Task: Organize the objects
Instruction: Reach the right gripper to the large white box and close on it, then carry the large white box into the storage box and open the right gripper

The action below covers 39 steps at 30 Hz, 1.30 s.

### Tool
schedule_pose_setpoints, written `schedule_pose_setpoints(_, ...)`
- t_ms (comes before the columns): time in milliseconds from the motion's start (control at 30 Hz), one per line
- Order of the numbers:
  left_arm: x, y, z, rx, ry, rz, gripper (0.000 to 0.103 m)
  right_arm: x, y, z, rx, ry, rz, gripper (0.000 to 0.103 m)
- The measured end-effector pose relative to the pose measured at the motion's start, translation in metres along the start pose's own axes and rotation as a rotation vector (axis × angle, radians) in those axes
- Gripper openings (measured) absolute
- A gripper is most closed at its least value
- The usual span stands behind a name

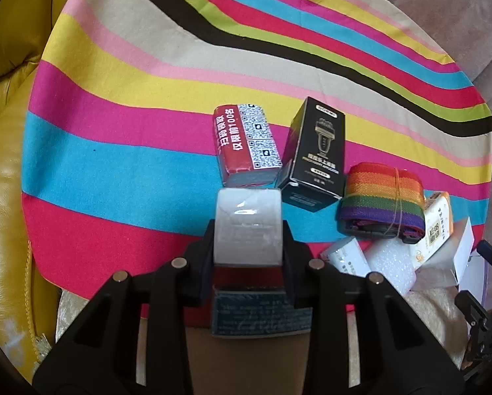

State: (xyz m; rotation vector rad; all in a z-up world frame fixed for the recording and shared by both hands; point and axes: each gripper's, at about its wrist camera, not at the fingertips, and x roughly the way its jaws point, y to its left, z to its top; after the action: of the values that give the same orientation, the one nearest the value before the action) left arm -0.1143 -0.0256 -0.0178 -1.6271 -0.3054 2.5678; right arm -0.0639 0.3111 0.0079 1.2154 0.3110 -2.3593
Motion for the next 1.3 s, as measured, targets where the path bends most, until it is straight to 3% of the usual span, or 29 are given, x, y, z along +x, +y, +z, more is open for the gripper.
schedule_pose_setpoints(600, -0.006, -0.008, -0.003, 0.045, -0.070, 0.000, 0.038, 0.034, -0.001, 0.017, -0.015, 0.058, 0.000, 0.102)
schedule_pose_setpoints(733, -0.015, -0.011, -0.004, 0.054, -0.114, 0.007, 0.038, 0.030, 0.000, 0.014, -0.021, 0.043, -0.025, 0.092)
schedule_pose_setpoints(1000, -0.035, -0.020, -0.012, 0.062, -0.167, -0.013, 0.038, 0.009, 0.007, 0.006, -0.013, -0.030, -0.071, 0.092)
schedule_pose_setpoints(1300, -0.056, -0.053, -0.036, 0.090, -0.195, -0.089, 0.038, -0.034, 0.003, -0.025, 0.108, -0.118, -0.162, 0.091)
